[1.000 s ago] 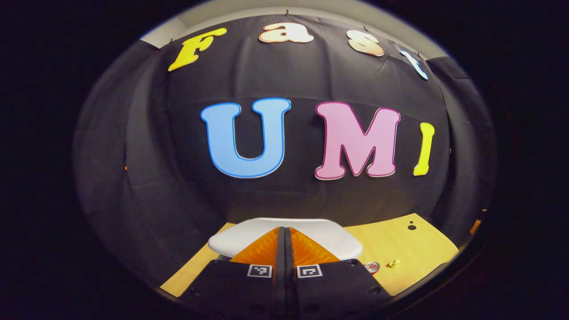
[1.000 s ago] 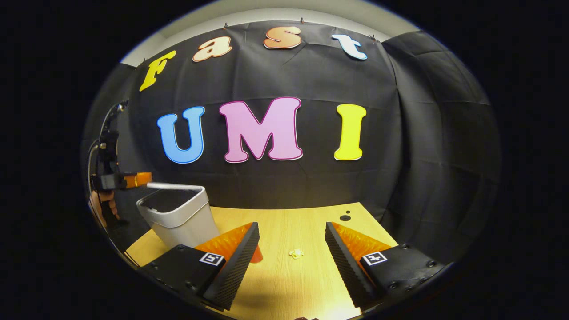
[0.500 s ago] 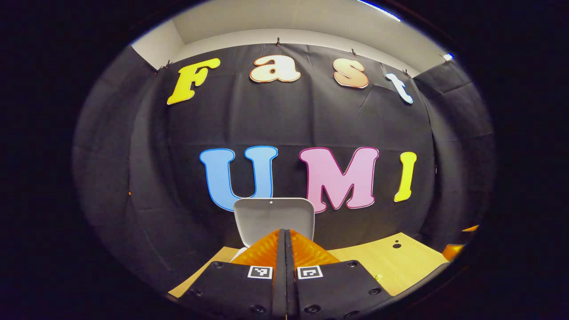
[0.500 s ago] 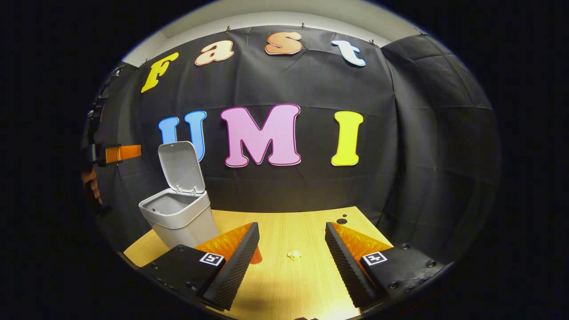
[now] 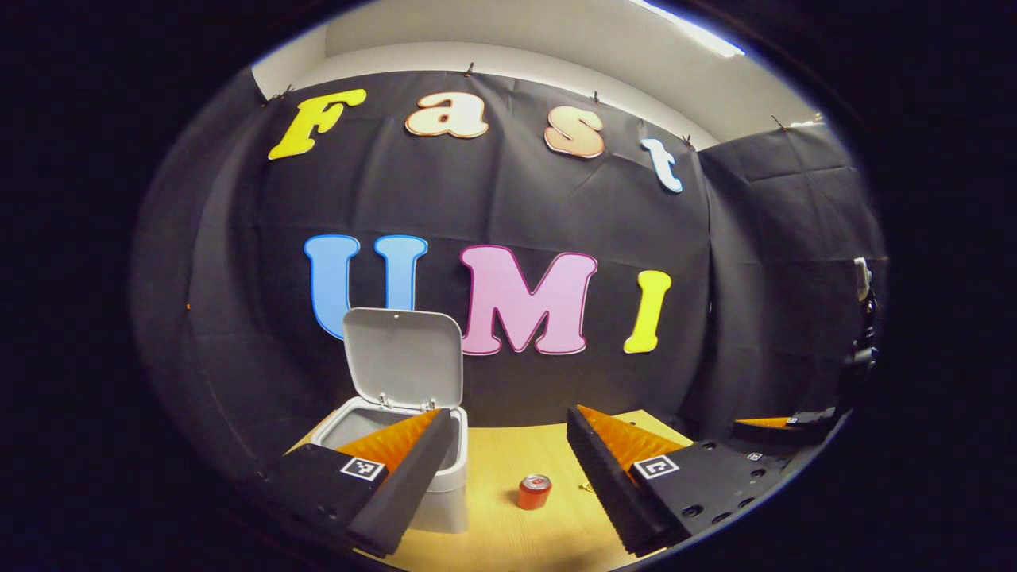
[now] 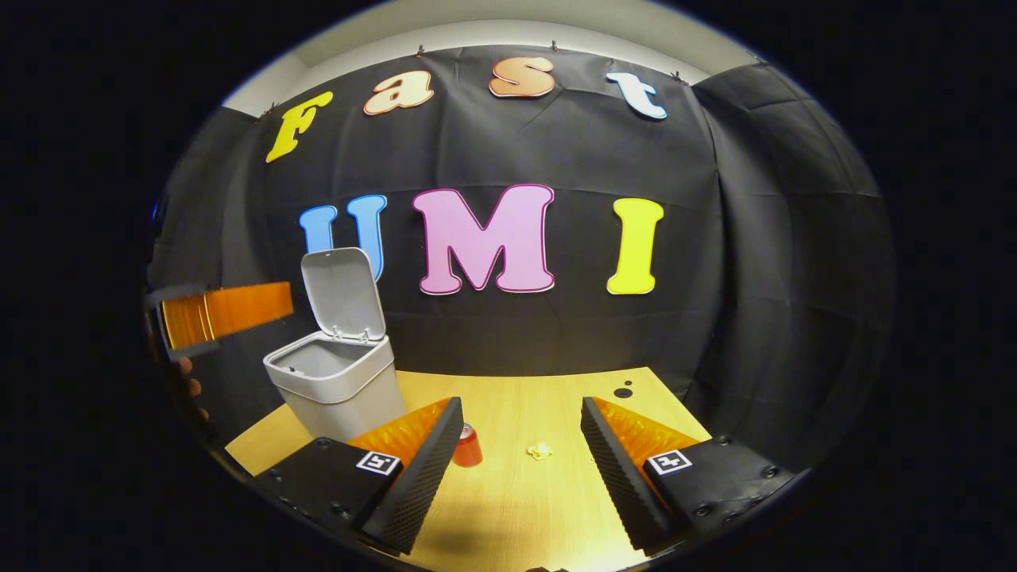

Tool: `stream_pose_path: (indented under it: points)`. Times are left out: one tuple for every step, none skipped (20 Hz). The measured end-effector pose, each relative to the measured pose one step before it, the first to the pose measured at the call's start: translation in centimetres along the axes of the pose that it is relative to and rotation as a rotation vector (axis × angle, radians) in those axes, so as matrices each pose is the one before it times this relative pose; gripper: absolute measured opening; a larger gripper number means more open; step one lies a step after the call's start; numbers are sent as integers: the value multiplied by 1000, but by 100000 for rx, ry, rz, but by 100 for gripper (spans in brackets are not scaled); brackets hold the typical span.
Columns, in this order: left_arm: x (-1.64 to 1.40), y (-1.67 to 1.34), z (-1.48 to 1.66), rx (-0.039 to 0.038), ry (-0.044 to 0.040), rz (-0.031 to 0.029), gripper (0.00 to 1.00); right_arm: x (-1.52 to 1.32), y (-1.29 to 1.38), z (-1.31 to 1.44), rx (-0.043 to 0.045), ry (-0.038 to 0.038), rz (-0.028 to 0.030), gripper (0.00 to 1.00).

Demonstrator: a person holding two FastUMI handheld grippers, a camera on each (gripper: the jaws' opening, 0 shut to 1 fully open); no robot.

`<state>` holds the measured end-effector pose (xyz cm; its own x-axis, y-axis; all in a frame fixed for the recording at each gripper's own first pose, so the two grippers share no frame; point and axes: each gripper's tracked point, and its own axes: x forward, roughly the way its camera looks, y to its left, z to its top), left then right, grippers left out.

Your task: Press the lid of the desktop garbage bin to open it, pick up the crumpled paper on the desktop and throw it into the bin, then pick up the pop can on the desktop and drop it into the bin, and finally close the garbage bin lid.

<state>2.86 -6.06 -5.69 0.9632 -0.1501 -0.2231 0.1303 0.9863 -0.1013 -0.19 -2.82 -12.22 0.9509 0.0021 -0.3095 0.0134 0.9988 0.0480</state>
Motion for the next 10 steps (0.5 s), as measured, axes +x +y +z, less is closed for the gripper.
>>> stream_pose_path:
  points:
    - [29, 94, 43, 619, -220, 638, 97, 138, -174, -31, 166, -27, -1, 96]
    - [8, -176, -294, 554, 117, 223, 96, 193, -427, 61, -355, -172, -940, 96]
    - [-117, -288, -354, 103, 391, -119, 96, 323, -448, -85, -559, 37, -823, 97]
    - [-129, -228, -205, -173, 434, -447, 97, 434, -354, -258, -502, 804, -466, 97]
    - [-91, -121, -297, -171, 737, -70, 97, 602, -395, -412, -798, 1094, -618, 96]
    - [-16, 135, -297, -47, 736, 257, 97, 869, -95, -792, -352, 3033, 1427, 97]
    - [-10, 109, -351, 240, 945, 512, 97, 911, 133, -1394, 203, 6199, 2216, 96]
    - [50, 181, -717, 224, 1845, 1125, 96, 757, -163, -1226, 577, 5394, 1061, 96]
    - [38, -58, -613, 321, 1445, -200, 97, 1168, -366, -988, 700, 3684, 867, 96]
    - [-93, -140, -400, 947, 1045, -13, 97, 920, -213, -536, 122, 2361, 570, 96]
